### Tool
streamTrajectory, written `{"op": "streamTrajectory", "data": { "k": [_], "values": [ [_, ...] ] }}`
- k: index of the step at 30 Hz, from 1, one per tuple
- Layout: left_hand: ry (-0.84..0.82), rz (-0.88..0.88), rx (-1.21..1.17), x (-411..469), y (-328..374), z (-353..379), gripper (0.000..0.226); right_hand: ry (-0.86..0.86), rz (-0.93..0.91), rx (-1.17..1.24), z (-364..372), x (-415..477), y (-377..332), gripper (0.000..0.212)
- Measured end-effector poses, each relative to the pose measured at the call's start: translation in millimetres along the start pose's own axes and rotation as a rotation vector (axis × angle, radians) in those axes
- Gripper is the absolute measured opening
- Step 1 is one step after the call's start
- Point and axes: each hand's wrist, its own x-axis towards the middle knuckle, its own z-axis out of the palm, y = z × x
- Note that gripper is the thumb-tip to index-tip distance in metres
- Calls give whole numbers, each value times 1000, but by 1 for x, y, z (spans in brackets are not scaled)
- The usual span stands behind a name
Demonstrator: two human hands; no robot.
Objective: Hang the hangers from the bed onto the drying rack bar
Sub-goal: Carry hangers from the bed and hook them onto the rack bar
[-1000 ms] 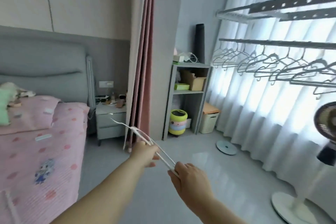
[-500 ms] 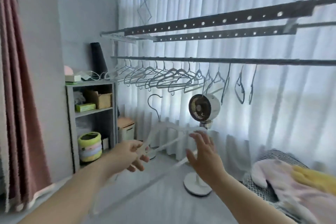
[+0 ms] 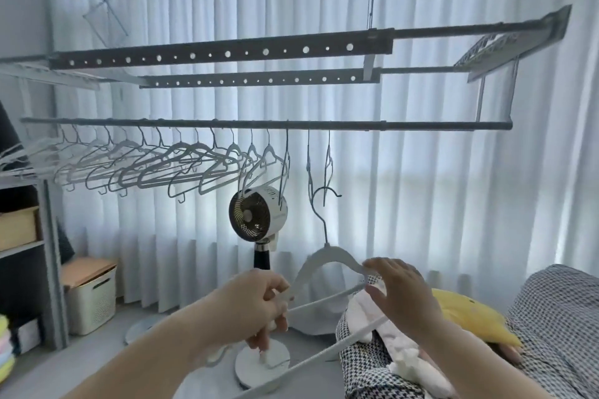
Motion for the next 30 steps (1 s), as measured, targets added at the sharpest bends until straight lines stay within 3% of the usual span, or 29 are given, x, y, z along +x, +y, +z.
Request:
{"op": "streamTrajectory", "data": {
  "k": [8, 16, 18, 25, 30],
  "values": [
    [-1, 154, 88, 145, 32, -20, 24, 70, 146, -65, 14, 111, 67, 39],
    [83, 201, 110, 260, 59, -28, 33, 147, 158, -215, 11, 178, 128, 66],
    [106, 204, 162, 281, 66, -27, 39, 124, 183, -223, 3, 194, 141, 57],
    [327, 182, 200, 340, 101, -36, 35, 213, 98, -237, -19, 268, 195, 55],
    [438, 86, 264, 374, 118, -37, 45, 437, -56, -401, -27, 322, 222, 68]
  ]
}}
